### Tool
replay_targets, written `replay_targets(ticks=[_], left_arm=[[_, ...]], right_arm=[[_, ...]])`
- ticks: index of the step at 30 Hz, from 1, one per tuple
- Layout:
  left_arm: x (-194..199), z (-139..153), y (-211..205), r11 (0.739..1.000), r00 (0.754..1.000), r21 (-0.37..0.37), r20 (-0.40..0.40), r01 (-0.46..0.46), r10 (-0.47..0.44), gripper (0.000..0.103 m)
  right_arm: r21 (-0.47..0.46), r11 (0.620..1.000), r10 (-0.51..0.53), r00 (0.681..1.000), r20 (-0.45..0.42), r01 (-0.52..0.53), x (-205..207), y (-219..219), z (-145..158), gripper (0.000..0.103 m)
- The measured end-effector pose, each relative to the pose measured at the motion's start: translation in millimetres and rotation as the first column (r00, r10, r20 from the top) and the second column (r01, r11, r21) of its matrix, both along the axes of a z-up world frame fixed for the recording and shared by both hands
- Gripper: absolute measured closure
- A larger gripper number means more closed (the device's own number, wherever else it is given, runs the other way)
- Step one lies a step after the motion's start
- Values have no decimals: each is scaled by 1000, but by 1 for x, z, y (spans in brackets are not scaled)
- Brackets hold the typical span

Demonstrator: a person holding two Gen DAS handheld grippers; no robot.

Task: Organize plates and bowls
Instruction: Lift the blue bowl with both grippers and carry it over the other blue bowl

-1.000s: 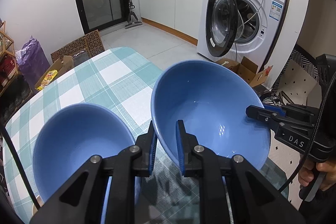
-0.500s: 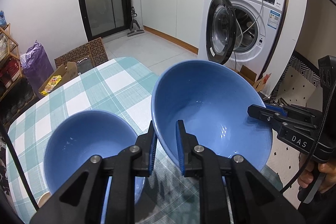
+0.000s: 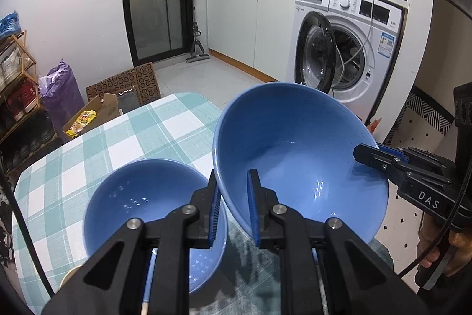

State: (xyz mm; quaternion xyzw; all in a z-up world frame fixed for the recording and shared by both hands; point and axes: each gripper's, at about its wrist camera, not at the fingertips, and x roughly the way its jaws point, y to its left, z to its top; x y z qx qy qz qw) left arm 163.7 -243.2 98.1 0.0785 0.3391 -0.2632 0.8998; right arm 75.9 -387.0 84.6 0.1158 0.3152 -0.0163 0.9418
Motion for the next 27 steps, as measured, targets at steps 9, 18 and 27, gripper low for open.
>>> replay_targets(ticks=[9, 18, 27], left_arm=[[-6, 5, 23, 999, 998, -9, 47, -41, 41, 88], [-7, 8, 50, 996, 995, -34, 66, -79, 81, 88], [-7, 14, 82, 990, 989, -69, 73, -127, 132, 88]], right_arm=[[-28, 999, 30, 998, 58, -28, -5, 27, 15, 86], [-53, 998, 50, 996, 79, -46, -3, 56, 22, 86], [-86, 992, 100, 991, 90, -92, 9, 86, 35, 86]])
